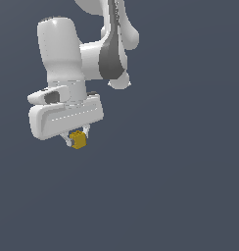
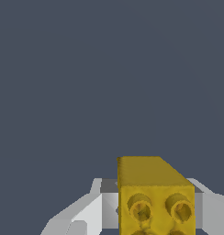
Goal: Pick up the object and move it to a goal position.
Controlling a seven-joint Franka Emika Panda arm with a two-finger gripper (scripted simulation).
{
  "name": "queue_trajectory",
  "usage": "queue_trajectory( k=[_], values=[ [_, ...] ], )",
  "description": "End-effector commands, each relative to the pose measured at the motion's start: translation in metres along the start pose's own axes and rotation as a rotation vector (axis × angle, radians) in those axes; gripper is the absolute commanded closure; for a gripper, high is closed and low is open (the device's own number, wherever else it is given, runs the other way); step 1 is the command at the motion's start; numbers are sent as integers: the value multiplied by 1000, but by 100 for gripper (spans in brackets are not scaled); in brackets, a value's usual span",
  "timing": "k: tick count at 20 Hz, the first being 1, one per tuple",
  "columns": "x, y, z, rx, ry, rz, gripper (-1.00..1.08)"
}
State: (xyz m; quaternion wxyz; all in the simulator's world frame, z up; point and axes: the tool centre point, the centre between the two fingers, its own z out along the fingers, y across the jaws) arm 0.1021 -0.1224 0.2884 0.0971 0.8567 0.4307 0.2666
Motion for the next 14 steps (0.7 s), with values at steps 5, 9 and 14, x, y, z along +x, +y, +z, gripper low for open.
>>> queue_trajectory(
  k=[5,9,14],
  values=[
    [3,46,-47,-77,87,-20,108],
    [3,70,-75,-120,137,-31,108],
    [1,97,-111,-172,199,-44,108]
  ],
)
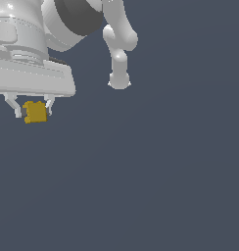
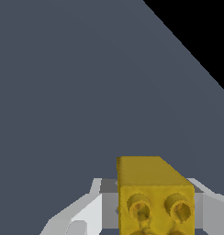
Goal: Pick up the object and move it to a goal position.
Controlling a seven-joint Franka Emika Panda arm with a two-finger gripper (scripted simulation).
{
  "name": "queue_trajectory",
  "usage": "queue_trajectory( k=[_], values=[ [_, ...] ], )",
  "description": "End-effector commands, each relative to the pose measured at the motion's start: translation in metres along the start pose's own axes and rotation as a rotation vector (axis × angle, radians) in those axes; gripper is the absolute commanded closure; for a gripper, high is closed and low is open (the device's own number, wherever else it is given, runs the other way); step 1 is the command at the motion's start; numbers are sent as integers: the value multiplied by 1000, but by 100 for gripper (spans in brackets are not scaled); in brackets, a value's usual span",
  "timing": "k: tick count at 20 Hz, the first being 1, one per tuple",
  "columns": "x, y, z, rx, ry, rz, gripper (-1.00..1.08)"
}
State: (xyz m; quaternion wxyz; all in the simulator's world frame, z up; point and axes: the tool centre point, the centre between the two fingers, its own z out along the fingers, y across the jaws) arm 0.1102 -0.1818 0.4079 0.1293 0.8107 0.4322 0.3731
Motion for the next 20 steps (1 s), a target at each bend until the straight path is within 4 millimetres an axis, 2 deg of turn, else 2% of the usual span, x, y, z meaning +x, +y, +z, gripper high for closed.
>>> queue_trajectory(
  k=[1,11,20],
  values=[
    [2,16,-15,-26,31,-7,108],
    [3,57,-60,-94,115,-22,108],
    [2,68,-72,-110,137,-24,108]
  ],
)
